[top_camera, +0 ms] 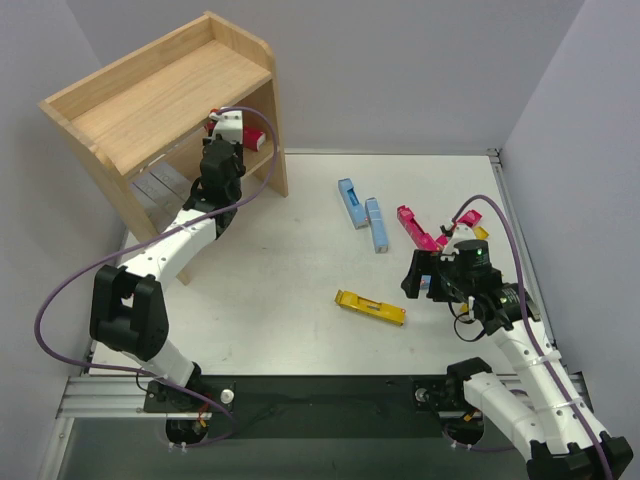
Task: Place and organize the toothpastes onto the shelf
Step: Adjust the toothpaste on the shelf, then pick up the toothpaste from the center of the board.
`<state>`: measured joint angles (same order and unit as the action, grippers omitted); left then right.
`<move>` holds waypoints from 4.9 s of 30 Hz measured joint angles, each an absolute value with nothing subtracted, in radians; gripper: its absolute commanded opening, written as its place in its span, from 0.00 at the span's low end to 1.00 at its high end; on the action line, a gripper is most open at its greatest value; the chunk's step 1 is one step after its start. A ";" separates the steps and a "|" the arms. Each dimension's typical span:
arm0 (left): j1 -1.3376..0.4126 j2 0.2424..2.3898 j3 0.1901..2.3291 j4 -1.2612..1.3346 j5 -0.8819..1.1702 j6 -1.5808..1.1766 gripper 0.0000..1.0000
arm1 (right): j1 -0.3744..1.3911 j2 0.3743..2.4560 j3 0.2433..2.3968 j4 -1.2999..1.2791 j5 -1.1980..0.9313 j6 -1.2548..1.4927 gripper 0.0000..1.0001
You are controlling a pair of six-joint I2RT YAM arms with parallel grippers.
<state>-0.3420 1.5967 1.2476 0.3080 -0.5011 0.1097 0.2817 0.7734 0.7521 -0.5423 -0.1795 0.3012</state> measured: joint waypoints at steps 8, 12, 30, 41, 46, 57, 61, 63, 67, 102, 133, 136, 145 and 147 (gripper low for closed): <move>-0.400 1.698 1.361 0.310 -0.688 0.028 0.18 | 0.282 0.709 0.726 -0.543 -0.191 0.307 0.88; -0.425 1.762 1.402 0.372 -0.785 0.036 0.18 | 0.282 0.685 0.718 -0.542 -0.198 0.310 0.88; -0.392 1.799 1.334 0.421 -0.589 0.681 0.18 | 0.282 0.649 0.670 -0.542 -0.199 0.315 0.88; -0.226 1.753 1.369 0.167 -0.315 0.831 0.17 | 0.282 0.678 0.662 -0.542 -0.203 0.324 0.88; -0.218 1.777 1.397 0.167 -0.247 0.910 0.11 | 0.281 0.686 0.662 -0.541 -0.204 0.332 0.88; -0.196 1.825 1.459 0.040 -0.143 1.032 0.07 | 0.281 0.686 0.662 -0.542 -0.202 0.336 0.88; -0.183 1.826 1.481 -0.001 -0.107 1.052 0.07 | 0.281 0.691 0.662 -0.542 -0.201 0.336 0.88; -0.177 1.831 1.501 -0.028 -0.094 1.063 0.08 | 0.281 0.695 0.662 -0.542 -0.201 0.336 0.88; -0.173 1.867 1.558 -0.064 -0.073 1.095 0.07 | 0.281 0.707 0.662 -0.542 -0.201 0.336 0.88; -0.207 1.983 1.644 0.123 -0.015 1.074 0.18 | 0.273 0.768 0.664 -0.542 -0.186 0.332 0.88; -0.241 1.542 1.188 0.266 0.072 0.865 0.72 | 0.267 0.744 0.775 -0.569 -0.160 0.324 0.87; -0.287 1.507 1.164 0.257 0.083 0.848 0.72 | 0.266 0.758 0.796 -0.576 -0.149 0.324 0.87; -0.458 1.367 1.107 0.204 0.080 0.589 0.72 | 0.241 0.974 0.966 -0.586 -0.066 0.294 0.87; -0.496 1.308 1.068 0.207 0.084 0.461 0.72 | 0.227 1.050 1.016 -0.582 -0.052 0.283 0.87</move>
<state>-0.4961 1.3075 1.0683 0.2066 0.0841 0.4614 0.2268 1.0504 1.0161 -0.5816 -0.0525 0.2832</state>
